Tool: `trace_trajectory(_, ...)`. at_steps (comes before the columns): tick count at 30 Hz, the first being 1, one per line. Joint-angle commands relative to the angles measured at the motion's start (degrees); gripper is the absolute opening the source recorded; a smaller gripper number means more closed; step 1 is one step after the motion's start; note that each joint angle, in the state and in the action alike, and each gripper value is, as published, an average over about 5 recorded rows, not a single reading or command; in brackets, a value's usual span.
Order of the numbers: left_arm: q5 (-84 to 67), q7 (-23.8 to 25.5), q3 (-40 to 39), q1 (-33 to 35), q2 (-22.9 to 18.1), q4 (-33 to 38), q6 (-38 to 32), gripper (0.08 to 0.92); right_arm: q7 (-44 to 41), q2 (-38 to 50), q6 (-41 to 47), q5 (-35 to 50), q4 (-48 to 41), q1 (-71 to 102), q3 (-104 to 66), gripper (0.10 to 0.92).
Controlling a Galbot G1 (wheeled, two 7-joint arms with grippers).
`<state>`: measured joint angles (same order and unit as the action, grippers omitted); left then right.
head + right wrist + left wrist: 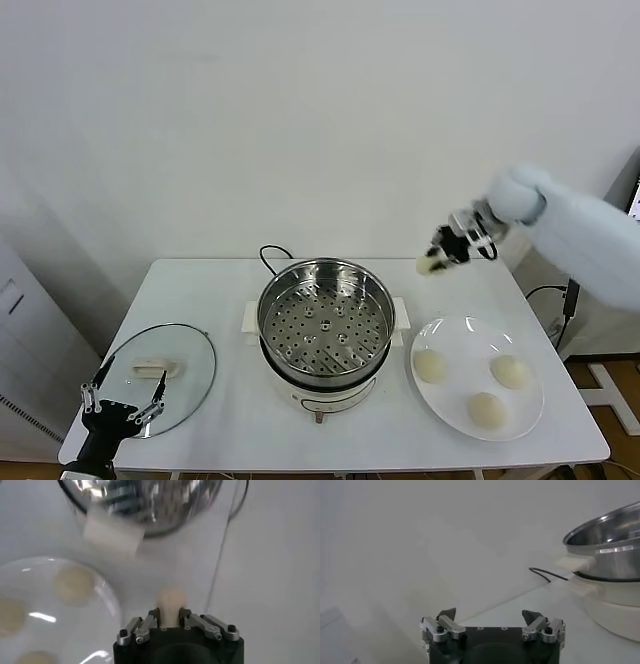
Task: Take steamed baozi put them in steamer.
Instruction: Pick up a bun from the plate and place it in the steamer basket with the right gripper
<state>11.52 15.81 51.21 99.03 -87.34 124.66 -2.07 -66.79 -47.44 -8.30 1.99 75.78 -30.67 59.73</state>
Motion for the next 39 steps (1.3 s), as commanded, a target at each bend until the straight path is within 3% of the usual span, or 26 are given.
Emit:
trace_trajectory(1,-0.29,-0.03,0.22,-0.17,-0.68,-0.34,-0.10,0.823,-0.08,-12.66,-13.40,-1.47,4.66,-8.16,9.38,0.263)
trace_trajectory(11,-1.13,-0.04,1.19,0.30,0.10,0.34,0.09,0.823,-2.39,-18.66,-32.93,-21.16,0.17,8.73,-1.04,0.273)
trace_trajectory(26,-0.62,-0.01,0.60,0.04,0.15,0.51,0.21,0.823,0.51,-21.48,-39.07,-37.64,-4.08,18.98,-10.05,0.338)
trace_trajectory(32,-0.56,-0.01,0.61,0.25,0.03,0.61,0.14,0.823,1.37,-22.28,-39.34,-41.11,-5.31,19.81,-12.34,0.447)
trace_trajectory(39,-0.30,0.01,0.54,0.49,-0.17,0.91,0.06,0.823,0.39,-21.34,-36.75,-33.35,-4.04,17.28,-11.82,0.651)
